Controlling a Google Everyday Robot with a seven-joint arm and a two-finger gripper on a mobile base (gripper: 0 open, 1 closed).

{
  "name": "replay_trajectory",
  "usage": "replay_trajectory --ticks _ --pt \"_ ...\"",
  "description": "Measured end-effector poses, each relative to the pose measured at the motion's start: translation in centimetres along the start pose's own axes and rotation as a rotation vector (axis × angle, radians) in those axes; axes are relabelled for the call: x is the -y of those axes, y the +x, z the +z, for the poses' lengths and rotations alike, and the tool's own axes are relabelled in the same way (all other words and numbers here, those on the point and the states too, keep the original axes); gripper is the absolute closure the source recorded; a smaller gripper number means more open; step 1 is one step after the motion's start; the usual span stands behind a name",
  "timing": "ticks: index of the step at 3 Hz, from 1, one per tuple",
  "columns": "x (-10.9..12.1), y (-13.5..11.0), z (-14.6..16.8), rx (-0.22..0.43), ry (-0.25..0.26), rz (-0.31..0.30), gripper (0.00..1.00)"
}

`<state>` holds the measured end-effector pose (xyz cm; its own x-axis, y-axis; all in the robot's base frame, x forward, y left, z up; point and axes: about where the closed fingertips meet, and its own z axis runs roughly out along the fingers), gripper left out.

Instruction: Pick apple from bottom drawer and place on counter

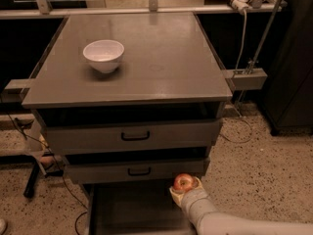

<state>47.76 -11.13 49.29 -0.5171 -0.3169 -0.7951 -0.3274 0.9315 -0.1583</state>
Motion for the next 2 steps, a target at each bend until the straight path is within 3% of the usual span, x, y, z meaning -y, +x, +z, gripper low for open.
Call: replay_trajectory --ticks 2 --pt "1.6 -6.1 -4.4 0.089 -0.014 -0.036 1.00"
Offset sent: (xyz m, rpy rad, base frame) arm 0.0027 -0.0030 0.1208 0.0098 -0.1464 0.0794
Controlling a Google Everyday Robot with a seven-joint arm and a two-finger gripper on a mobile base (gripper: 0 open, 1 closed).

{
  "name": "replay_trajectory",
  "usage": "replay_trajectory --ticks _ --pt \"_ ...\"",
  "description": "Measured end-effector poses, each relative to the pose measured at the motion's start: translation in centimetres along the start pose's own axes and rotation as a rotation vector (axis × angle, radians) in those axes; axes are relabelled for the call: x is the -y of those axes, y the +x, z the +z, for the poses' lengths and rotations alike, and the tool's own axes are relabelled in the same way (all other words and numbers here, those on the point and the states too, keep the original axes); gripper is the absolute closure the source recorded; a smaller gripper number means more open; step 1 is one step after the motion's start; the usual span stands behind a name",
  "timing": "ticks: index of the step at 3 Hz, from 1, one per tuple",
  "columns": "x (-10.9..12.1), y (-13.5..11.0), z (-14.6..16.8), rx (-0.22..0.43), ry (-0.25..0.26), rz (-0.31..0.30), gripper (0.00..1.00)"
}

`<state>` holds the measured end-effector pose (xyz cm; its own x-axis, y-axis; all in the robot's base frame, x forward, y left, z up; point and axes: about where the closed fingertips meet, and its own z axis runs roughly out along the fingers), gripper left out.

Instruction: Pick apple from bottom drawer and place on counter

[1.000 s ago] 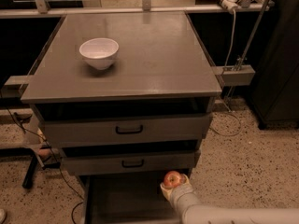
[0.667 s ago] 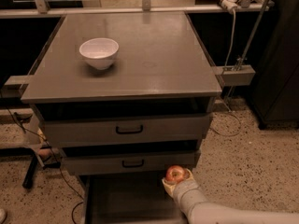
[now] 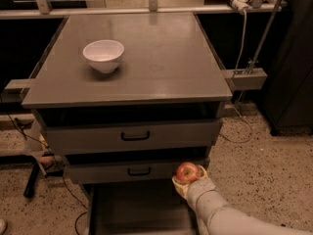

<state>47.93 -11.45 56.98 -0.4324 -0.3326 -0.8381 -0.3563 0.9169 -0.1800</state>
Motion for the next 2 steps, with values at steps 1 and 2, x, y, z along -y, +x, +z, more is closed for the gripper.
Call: replay_trajectory --ticks 1,2 --pt "0.0 -0.1 -0.1 0.000 0.000 -0.002 1.00" --pt "0.4 -1.9 -1.1 0.017 0.012 -0.018 1.00"
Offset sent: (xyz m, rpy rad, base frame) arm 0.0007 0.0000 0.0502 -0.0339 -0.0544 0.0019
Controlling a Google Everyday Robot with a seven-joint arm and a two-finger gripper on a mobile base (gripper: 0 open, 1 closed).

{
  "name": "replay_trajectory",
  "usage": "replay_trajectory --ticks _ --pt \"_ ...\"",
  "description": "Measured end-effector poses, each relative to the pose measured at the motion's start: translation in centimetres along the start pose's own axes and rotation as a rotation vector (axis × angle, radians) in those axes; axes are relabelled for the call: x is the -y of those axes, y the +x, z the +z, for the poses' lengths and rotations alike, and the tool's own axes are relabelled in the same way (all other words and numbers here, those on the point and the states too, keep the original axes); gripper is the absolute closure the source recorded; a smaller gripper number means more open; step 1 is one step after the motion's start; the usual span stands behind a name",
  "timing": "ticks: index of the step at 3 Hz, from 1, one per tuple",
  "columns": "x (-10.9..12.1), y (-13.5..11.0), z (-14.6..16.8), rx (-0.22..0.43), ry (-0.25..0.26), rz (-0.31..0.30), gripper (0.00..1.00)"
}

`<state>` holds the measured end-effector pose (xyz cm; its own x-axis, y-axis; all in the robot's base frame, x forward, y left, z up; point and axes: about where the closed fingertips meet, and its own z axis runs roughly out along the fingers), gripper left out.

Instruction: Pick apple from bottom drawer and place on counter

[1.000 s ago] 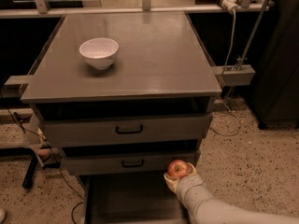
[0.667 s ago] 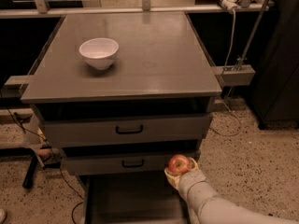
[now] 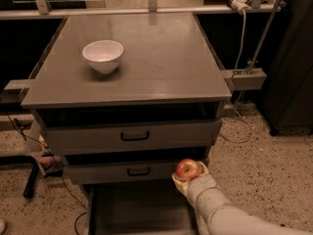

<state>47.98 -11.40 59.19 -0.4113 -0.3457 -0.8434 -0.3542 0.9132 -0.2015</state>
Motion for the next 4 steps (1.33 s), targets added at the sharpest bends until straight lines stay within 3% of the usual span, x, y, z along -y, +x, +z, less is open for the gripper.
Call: replay_trajectory --ticks 4 --pt "4.7 -14.4 -5.1 0.160 0.134 -0.148 1.00"
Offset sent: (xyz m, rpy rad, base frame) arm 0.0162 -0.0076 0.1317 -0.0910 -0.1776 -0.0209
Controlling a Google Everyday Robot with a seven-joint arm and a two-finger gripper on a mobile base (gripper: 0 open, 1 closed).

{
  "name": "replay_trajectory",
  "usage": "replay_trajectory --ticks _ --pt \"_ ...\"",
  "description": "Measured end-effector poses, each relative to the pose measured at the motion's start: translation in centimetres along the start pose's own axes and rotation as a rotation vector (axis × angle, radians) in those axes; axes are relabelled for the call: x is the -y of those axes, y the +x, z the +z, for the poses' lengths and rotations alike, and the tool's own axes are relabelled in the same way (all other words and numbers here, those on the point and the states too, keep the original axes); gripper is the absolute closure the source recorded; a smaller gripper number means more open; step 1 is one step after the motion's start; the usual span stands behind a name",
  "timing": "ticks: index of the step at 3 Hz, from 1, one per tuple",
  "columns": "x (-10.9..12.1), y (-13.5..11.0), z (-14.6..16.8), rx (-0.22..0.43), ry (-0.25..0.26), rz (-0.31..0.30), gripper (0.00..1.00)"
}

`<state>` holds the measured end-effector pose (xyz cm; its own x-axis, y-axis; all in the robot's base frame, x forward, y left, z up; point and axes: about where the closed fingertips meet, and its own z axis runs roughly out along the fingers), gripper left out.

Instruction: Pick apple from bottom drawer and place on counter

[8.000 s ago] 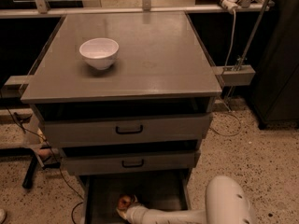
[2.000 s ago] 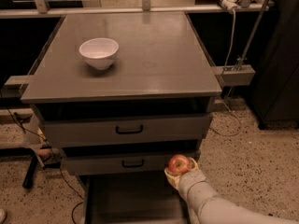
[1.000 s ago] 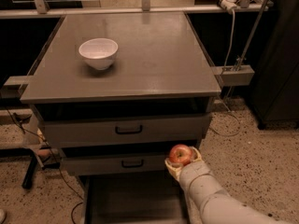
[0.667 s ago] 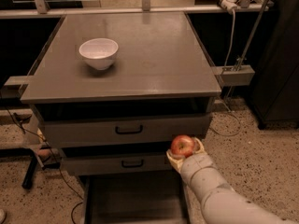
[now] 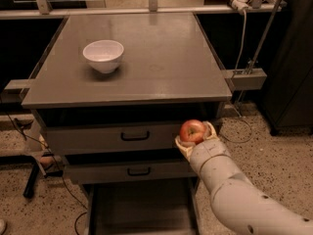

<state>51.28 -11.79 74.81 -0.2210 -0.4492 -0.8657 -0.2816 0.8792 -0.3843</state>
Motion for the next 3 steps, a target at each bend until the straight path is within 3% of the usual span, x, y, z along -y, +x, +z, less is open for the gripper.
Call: replay_trajectory --ticks 3 --pt "3.5 -9.9 0.6 0.100 0.064 -0.099 1.00"
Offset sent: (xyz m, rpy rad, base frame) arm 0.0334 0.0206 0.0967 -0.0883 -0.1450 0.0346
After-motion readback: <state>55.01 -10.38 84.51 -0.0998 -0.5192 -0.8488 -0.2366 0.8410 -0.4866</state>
